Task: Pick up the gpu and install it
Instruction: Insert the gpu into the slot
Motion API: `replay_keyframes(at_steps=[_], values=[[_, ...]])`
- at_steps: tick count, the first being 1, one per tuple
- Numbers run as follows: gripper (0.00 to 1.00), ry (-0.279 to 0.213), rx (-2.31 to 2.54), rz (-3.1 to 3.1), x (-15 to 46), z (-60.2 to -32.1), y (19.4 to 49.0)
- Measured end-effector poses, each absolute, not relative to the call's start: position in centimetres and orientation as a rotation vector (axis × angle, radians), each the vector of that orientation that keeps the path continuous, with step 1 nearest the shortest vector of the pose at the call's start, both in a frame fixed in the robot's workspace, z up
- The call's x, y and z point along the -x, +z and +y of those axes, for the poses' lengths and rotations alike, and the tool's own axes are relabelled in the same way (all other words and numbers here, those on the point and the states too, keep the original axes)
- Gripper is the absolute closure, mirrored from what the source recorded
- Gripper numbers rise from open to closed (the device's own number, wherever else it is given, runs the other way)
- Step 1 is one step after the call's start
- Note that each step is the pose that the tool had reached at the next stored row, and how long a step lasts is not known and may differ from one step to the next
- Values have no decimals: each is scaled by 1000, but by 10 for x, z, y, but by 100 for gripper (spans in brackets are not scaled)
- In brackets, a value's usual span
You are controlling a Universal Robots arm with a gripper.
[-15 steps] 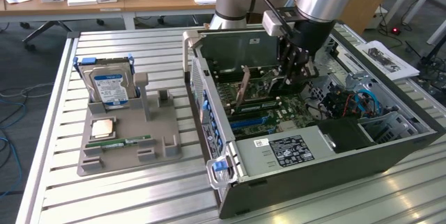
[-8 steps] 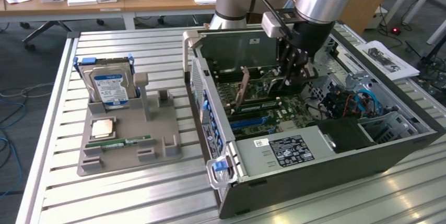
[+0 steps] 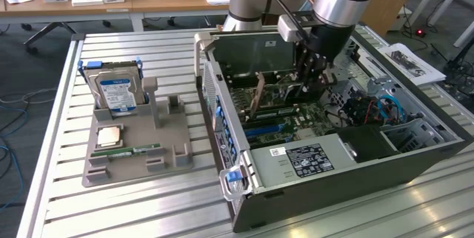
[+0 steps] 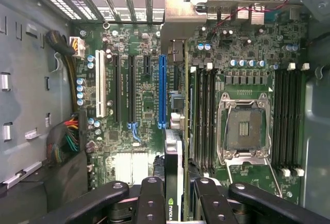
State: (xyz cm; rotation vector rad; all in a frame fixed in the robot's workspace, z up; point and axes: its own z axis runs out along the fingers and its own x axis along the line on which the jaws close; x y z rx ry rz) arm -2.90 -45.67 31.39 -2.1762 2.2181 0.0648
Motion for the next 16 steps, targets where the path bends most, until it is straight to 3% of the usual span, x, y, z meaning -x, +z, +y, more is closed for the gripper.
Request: replay_keyframes(at_steps=[16], values=[[73,65,2176,2218,29,-457,306]])
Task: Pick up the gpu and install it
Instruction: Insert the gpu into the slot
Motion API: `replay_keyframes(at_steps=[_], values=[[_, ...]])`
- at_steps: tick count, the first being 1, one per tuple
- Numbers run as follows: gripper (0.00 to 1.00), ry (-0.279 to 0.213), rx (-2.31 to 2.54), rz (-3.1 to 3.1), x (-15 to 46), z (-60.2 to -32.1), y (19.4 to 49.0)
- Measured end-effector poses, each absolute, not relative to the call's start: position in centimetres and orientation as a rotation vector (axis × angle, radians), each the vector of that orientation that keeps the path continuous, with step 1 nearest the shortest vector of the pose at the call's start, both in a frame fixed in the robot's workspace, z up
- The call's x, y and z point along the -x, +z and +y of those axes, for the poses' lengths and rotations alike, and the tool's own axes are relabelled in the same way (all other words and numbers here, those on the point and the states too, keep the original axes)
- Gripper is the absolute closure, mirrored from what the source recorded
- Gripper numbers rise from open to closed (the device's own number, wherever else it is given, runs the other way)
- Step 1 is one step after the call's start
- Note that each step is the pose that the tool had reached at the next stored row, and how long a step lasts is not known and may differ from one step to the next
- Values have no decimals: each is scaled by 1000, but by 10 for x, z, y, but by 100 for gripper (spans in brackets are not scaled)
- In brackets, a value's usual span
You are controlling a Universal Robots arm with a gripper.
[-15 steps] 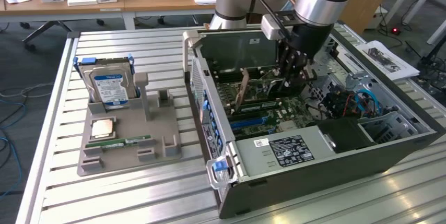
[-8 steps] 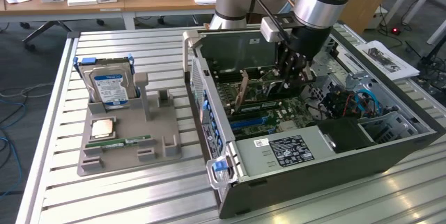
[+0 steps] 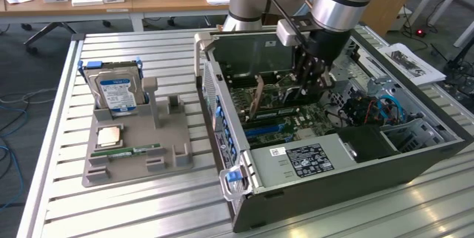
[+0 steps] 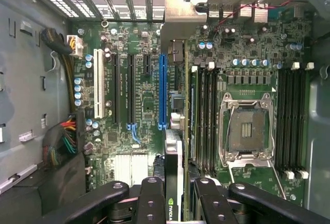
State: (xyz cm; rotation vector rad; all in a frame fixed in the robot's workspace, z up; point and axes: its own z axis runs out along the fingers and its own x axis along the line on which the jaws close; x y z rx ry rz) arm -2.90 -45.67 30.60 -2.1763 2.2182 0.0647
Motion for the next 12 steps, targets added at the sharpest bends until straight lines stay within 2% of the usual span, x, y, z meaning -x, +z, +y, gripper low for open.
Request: replay_keyframes(at_steps=[12], values=[[73,65,2176,2218,29,-457,299]])
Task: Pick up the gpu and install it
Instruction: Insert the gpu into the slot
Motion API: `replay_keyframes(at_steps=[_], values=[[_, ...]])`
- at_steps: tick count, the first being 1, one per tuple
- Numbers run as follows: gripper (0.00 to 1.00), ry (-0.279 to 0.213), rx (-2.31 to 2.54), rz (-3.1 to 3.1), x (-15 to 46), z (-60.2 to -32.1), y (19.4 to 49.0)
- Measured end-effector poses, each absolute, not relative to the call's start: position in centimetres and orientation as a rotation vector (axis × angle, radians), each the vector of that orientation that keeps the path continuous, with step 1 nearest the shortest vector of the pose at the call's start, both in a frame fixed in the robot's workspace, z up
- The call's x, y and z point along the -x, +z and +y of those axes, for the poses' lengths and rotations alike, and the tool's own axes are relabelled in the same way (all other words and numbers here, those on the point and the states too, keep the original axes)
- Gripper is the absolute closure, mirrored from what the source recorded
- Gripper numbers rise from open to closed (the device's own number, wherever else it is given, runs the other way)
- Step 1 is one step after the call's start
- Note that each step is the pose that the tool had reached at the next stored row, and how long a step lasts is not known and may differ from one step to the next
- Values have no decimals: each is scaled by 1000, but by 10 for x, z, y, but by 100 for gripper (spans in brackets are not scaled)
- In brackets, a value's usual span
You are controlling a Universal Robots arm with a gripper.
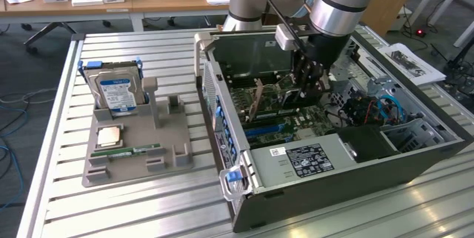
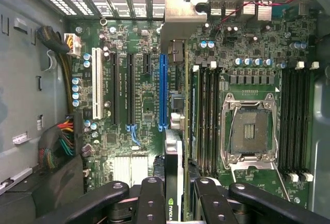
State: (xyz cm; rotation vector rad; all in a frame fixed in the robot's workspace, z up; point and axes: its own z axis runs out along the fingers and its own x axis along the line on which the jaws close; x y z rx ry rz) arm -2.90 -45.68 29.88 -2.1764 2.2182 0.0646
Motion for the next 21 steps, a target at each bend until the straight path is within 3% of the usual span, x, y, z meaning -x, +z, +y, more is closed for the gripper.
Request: replay_keyframes(at_steps=[21], values=[[73,61,2174,2215,41,-457,289]])
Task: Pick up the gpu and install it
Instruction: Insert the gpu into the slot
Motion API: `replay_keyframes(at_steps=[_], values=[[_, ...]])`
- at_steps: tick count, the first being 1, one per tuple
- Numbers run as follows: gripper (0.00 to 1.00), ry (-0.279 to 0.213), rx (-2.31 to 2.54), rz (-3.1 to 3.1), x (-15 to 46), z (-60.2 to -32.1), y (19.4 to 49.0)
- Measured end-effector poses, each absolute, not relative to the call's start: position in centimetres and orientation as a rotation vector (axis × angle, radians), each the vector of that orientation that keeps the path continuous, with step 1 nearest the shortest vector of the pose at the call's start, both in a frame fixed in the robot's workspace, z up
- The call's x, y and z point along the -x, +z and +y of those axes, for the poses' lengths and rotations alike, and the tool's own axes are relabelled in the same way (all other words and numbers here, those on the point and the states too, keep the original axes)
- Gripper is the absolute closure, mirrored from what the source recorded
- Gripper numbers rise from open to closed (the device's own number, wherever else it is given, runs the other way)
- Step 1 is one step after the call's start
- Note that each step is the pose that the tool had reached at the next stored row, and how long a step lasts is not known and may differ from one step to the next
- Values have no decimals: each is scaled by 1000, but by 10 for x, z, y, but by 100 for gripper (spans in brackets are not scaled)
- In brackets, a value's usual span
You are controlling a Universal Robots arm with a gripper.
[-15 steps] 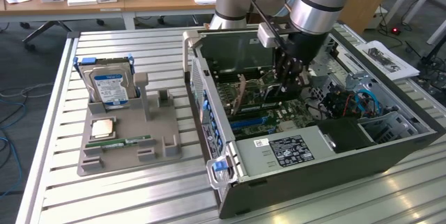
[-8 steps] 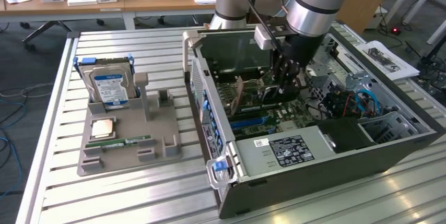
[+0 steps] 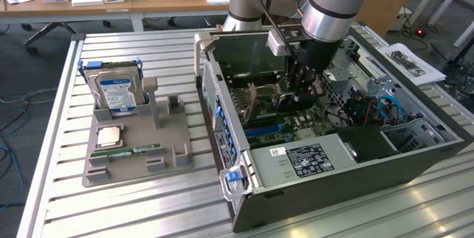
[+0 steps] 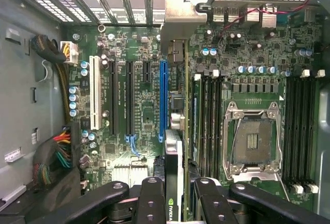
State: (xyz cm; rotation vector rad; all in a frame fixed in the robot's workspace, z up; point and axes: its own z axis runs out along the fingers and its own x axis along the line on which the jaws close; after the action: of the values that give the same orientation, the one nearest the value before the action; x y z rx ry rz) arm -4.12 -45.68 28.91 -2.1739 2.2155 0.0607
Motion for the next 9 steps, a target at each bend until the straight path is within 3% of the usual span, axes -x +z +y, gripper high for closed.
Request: replay_keyframes(at_steps=[9], values=[[73,60,2173,2215,44,-457,286]])
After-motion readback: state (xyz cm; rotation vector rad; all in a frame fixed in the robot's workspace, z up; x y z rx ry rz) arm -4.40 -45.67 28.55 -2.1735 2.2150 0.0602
